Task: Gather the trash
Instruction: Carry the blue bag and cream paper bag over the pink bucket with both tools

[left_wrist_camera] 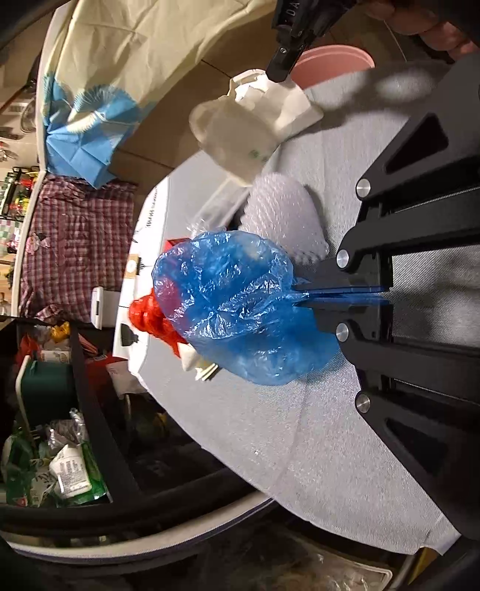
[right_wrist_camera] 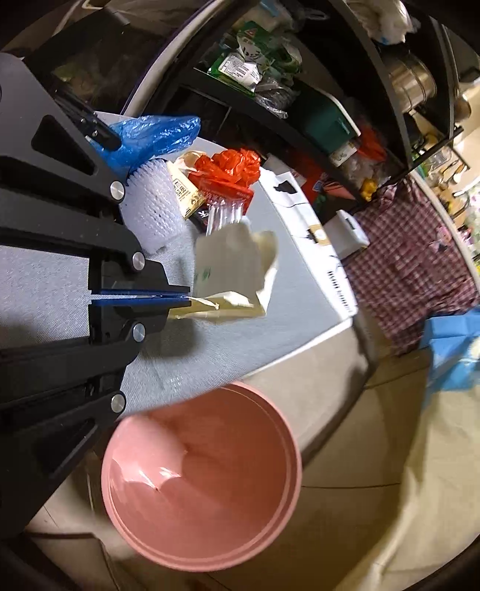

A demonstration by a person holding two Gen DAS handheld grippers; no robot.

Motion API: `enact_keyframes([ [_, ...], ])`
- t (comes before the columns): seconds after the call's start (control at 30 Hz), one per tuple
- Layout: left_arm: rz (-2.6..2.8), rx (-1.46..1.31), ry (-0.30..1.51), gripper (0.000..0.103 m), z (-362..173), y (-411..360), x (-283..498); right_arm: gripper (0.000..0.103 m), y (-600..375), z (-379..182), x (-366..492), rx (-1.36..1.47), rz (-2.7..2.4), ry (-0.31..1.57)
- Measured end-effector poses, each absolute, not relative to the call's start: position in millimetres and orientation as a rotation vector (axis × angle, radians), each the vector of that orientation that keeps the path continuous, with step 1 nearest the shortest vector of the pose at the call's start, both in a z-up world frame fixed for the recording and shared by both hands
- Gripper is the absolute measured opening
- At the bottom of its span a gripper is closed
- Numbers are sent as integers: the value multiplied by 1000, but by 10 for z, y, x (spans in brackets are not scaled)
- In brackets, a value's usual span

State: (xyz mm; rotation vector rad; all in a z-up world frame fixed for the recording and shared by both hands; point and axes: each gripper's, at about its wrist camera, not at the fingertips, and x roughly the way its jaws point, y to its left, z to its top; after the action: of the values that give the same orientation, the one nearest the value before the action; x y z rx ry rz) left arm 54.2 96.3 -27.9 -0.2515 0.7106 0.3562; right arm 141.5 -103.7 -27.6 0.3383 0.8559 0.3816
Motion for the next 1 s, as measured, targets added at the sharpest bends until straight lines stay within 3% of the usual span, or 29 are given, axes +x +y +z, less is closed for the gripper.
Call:
enact_keyframes([
  [0.37, 303, -263, 639, 1, 13, 829, 258, 1, -1281, 241, 1052, 254, 364, 716],
  [1.0, 157, -260, 623, 1, 121, 538, 243, 1, -1904, 720, 1248, 86, 326, 691],
])
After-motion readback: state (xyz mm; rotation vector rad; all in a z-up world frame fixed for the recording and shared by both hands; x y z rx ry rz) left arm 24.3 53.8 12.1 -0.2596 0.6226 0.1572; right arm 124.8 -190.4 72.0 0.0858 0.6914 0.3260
